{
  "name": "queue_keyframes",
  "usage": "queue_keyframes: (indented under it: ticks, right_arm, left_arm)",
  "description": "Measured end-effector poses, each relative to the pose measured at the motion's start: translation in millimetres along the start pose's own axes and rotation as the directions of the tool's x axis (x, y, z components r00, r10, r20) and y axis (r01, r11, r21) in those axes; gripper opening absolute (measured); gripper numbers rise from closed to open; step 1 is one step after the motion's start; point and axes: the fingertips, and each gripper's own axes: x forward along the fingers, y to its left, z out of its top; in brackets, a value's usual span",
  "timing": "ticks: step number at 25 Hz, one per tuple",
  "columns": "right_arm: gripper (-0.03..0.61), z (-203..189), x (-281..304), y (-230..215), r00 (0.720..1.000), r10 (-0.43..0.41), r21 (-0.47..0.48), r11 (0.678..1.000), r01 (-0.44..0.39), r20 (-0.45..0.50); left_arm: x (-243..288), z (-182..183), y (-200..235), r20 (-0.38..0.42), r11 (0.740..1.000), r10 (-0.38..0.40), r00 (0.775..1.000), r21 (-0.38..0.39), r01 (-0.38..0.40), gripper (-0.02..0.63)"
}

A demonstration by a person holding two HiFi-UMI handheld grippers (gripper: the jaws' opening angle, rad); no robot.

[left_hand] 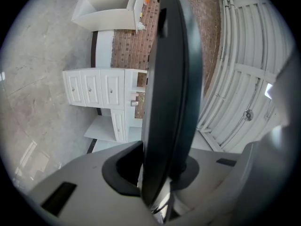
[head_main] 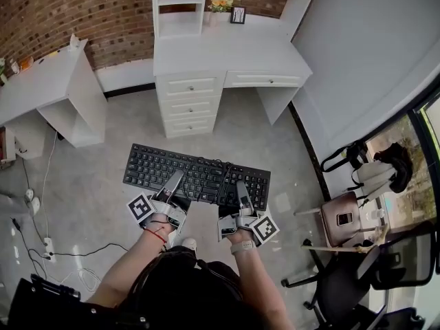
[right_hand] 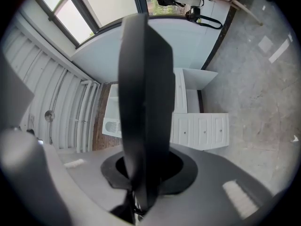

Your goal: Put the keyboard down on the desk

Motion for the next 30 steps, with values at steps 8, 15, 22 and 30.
queue_keyframes:
  ticks: [8, 15, 22, 30]
  right_arm:
    - [0.069, 9, 32, -7, 0.999, -0.026, -0.012, 1.0, 0.025, -0.019]
    - [0.069, 24, 83, -21, 0.997, -0.035, 0.001, 0.999, 0.035, -0.067]
    - [0.069, 46, 156, -15, 0.992, -0.01, -0.007, 1.0, 0.009, -0.127]
    - [0.069, 97, 214, -26, 0.988, -0.023, 0.004, 1.0, 0.024, -0.154]
  left_arm:
    - [25, 13, 14, 0.021, 0.999, 0.014, 1.0, -0.039, -0.013, 0.049]
    - [64, 34, 26, 0.07, 0.999, 0.029, 0.997, -0.039, -0.026, 0.049]
    - [122, 61, 22, 0.128, 0.999, 0.001, 0.992, -0.034, 0.003, 0.049]
    - [193, 62, 33, 0.154, 1.0, 0.013, 0.988, -0.027, -0.009, 0.049]
